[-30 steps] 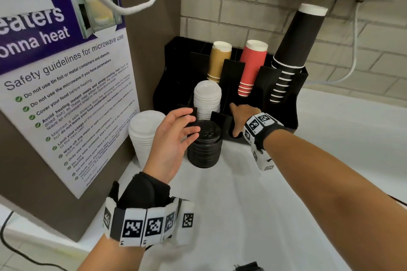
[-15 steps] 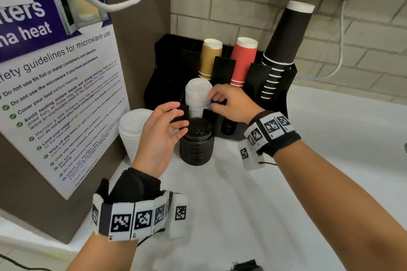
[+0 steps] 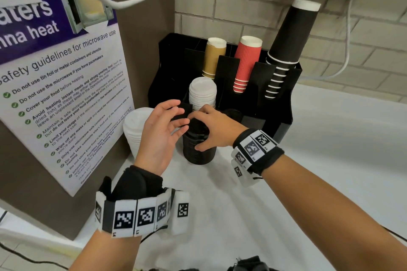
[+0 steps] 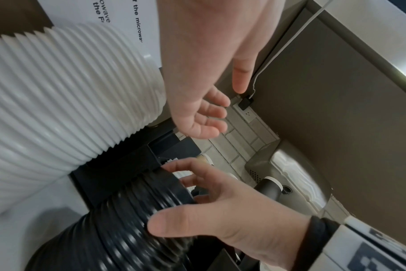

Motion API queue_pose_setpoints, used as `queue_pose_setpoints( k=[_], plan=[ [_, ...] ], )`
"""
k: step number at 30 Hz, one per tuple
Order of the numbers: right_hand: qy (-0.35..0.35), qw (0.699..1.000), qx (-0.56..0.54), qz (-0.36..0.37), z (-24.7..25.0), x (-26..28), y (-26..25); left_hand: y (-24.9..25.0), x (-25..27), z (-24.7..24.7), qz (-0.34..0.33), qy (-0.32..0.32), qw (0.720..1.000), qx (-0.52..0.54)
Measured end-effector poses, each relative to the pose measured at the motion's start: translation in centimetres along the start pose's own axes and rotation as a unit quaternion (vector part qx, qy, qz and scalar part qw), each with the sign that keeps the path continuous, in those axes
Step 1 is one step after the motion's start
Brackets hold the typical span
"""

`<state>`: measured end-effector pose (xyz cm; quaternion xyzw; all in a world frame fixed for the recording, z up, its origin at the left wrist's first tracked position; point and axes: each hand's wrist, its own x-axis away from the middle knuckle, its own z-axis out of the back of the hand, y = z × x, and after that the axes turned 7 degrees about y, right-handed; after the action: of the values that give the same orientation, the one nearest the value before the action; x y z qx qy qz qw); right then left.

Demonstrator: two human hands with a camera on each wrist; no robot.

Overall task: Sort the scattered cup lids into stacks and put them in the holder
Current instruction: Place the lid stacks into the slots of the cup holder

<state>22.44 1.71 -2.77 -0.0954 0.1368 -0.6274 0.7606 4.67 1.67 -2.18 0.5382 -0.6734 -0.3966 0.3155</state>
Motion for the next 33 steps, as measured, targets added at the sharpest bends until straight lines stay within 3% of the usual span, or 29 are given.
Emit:
queue_pose_setpoints(
  k=[6, 9, 11, 14, 17, 19, 23, 30, 33],
  plan=[
    [0.09, 0.991, -0.102, -0.016, 1.7, 0.8, 0.4, -0.5, 0.0, -0.3, -0.084, 0.027, 0.994, -0.058],
    [0.157, 0.971, -0.18, -0.024, 3.0, 1.7, 0.2, -1.2, 0.0, -0.6, -0.122, 0.011, 0.986, -0.115],
    [0.183, 0.948, -0.259, -0.032, 3.7, 2.4, -0.2, -1.7, 0.1, -0.8, -0.109, -0.02, 0.985, -0.135],
    [0.175, 0.914, -0.363, -0.044, 4.2, 3.0, -0.9, -2.0, 0.2, -1.1, -0.066, -0.091, 0.987, -0.113],
    [0.148, 0.922, -0.355, -0.036, 4.5, 3.3, -1.4, -2.4, 0.2, -1.5, -0.07, -0.133, 0.984, -0.092],
    [0.112, 0.931, -0.347, -0.035, 4.9, 3.6, -1.3, -2.5, 0.2, -1.5, -0.069, -0.131, 0.985, -0.087],
    [0.051, 0.915, -0.397, -0.04, 6.3, 4.3, -1.0, -2.5, 0.0, -1.3, -0.054, -0.135, 0.986, -0.081],
    [0.078, 0.902, -0.421, -0.052, 6.3, 4.5, -1.0, -2.8, 0.2, -1.8, -0.054, -0.117, 0.986, -0.102],
    [0.098, 0.91, -0.4, -0.056, 6.1, 4.3, -0.9, -2.9, 0.2, -1.9, -0.057, -0.121, 0.985, -0.106]
  ],
)
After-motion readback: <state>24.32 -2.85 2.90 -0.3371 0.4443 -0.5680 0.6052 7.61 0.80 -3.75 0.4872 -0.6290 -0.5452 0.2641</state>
